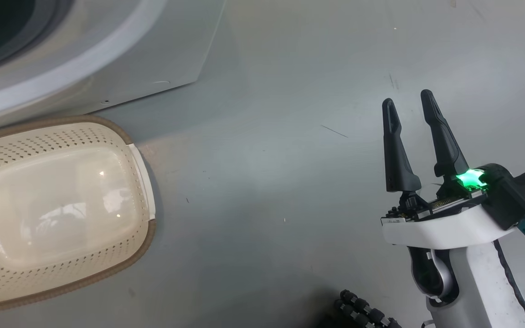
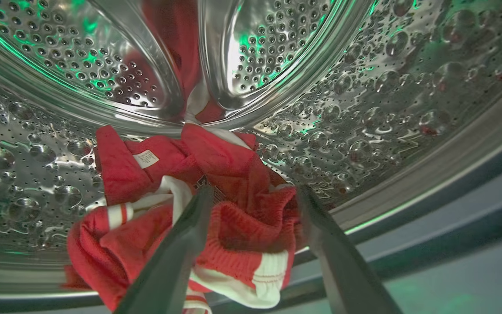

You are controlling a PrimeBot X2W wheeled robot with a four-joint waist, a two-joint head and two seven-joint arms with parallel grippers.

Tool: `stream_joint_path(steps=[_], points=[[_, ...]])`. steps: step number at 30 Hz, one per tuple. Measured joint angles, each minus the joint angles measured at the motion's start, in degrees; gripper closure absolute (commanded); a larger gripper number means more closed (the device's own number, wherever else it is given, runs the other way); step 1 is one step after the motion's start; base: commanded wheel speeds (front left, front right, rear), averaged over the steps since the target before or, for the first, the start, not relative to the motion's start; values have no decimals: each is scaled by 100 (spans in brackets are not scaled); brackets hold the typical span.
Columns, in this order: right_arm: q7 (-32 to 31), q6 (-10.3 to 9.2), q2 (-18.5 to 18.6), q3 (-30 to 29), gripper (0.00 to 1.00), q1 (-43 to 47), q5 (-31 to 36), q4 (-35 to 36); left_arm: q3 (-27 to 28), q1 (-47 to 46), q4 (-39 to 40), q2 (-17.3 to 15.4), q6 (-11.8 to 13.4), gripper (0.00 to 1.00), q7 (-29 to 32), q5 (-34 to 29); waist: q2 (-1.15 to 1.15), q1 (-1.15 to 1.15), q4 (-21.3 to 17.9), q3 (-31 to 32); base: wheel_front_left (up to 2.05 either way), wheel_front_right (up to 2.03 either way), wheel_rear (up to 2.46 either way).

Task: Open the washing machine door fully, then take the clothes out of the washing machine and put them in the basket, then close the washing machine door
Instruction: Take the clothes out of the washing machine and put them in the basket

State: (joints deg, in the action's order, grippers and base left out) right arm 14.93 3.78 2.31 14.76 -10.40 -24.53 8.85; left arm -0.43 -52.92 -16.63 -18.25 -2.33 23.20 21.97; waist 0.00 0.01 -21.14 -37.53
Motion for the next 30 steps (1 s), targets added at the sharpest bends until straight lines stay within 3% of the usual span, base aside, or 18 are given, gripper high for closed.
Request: stream_joint_path(steps=[5,29,30], points=[[0,-42,-1,41,0,-104,-46,-54,51,-344,-220,-209,-51,0,409,86,0,0,-119,-107,0,0,0],[0,-48,-1,64,0,-216,-63,-281,-216,-822,-1106,-414,-182,0,2085,226,0,0,-203,-70,0,0,0],[0,-48,-1,64,0,-216,-64,-281,-223,-822,-1123,-414,-182,3,2138,234,0,-1,-203,-66,0,0,0]])
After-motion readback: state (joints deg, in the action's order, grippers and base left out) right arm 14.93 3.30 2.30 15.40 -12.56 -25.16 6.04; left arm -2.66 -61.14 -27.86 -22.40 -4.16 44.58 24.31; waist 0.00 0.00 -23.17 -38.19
